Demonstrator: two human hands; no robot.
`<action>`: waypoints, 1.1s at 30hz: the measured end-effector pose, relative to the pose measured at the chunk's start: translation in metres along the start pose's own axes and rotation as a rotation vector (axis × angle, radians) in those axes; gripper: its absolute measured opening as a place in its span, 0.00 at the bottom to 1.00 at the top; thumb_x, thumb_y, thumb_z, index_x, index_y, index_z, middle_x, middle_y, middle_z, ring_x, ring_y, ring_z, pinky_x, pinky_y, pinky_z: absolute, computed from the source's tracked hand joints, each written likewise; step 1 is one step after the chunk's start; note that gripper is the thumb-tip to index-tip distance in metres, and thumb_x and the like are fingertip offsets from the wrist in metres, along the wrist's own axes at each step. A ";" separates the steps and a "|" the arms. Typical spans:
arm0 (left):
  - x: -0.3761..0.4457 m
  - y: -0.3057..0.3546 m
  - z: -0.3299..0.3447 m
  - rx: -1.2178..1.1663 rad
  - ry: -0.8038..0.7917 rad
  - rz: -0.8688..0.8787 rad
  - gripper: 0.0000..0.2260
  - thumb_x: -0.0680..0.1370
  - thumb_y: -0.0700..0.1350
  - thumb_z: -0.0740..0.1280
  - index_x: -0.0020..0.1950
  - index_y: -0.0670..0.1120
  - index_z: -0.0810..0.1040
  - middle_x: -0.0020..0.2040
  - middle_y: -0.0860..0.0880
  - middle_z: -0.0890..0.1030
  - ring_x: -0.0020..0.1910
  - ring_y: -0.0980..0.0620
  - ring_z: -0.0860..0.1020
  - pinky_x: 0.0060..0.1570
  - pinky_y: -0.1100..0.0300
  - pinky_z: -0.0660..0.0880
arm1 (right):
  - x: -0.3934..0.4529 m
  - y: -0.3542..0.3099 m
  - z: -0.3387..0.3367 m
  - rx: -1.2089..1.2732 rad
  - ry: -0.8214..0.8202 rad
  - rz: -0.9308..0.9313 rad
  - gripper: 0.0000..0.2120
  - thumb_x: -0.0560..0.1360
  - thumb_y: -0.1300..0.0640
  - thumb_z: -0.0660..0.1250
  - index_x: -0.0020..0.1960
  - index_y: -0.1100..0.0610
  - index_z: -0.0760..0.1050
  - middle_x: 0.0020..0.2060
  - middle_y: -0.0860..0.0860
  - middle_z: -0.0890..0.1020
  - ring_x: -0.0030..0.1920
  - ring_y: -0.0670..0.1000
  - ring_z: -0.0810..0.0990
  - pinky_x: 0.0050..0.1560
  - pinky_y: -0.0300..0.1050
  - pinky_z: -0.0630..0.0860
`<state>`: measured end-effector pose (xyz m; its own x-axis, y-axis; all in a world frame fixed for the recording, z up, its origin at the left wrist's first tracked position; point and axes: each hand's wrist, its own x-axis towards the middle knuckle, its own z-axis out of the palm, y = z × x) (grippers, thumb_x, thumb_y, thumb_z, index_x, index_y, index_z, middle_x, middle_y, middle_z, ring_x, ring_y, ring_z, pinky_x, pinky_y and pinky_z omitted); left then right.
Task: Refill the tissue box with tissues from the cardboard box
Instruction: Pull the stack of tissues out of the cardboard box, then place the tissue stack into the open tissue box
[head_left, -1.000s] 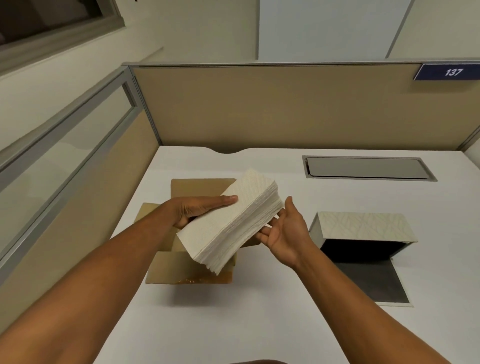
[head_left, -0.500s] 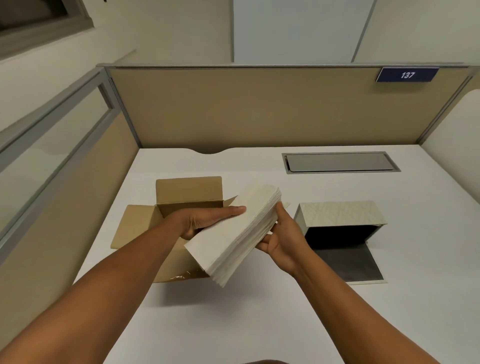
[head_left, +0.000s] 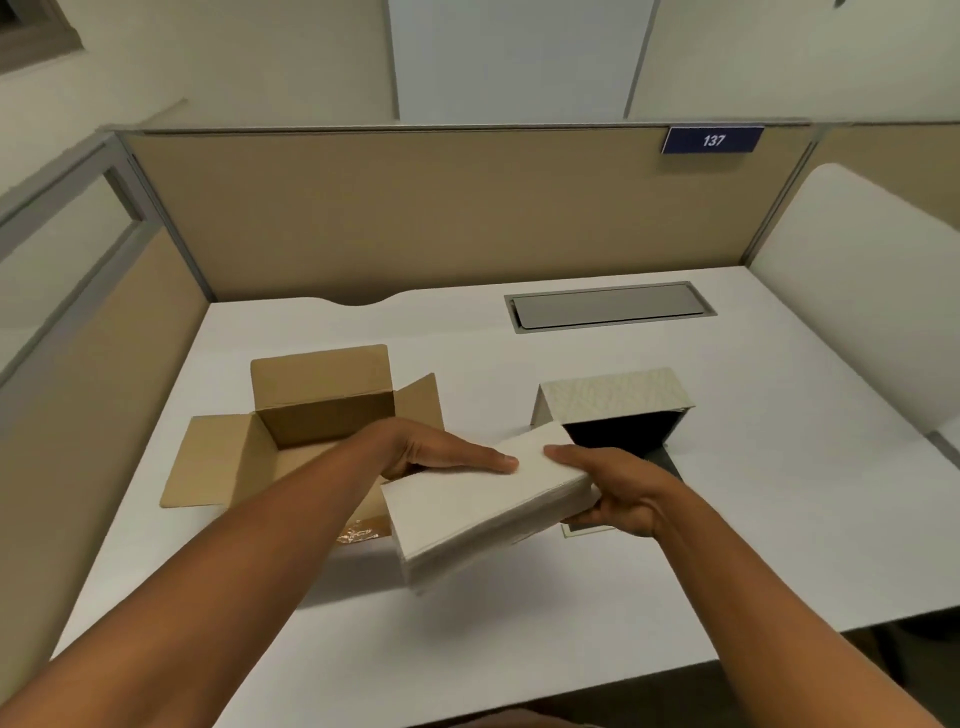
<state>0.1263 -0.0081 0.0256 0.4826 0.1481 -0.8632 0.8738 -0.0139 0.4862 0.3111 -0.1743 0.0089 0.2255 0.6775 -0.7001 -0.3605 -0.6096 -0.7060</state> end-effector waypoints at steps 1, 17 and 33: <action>0.001 0.003 0.001 -0.026 -0.013 0.019 0.29 0.70 0.70 0.67 0.62 0.52 0.79 0.51 0.47 0.85 0.48 0.49 0.85 0.51 0.55 0.81 | 0.000 0.004 -0.008 0.021 0.005 0.004 0.20 0.70 0.54 0.77 0.59 0.61 0.78 0.56 0.60 0.81 0.55 0.58 0.80 0.55 0.62 0.80; 0.098 0.042 0.073 -1.080 0.199 0.314 0.36 0.72 0.74 0.60 0.65 0.48 0.80 0.61 0.42 0.83 0.60 0.43 0.81 0.64 0.47 0.73 | 0.050 0.016 -0.157 0.319 -0.033 -0.103 0.17 0.73 0.55 0.73 0.60 0.61 0.79 0.56 0.59 0.83 0.57 0.58 0.81 0.57 0.57 0.79; 0.178 0.092 0.133 -0.867 0.774 0.286 0.29 0.63 0.69 0.74 0.58 0.55 0.77 0.58 0.51 0.80 0.54 0.54 0.77 0.46 0.60 0.73 | 0.098 0.020 -0.251 -0.321 -0.252 -0.254 0.26 0.73 0.57 0.75 0.68 0.50 0.70 0.62 0.49 0.81 0.61 0.49 0.80 0.59 0.45 0.78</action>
<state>0.3004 -0.1140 -0.1017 0.2293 0.8083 -0.5424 0.2652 0.4843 0.8338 0.5533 -0.2240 -0.1008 0.0296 0.8758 -0.4817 -0.0158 -0.4815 -0.8763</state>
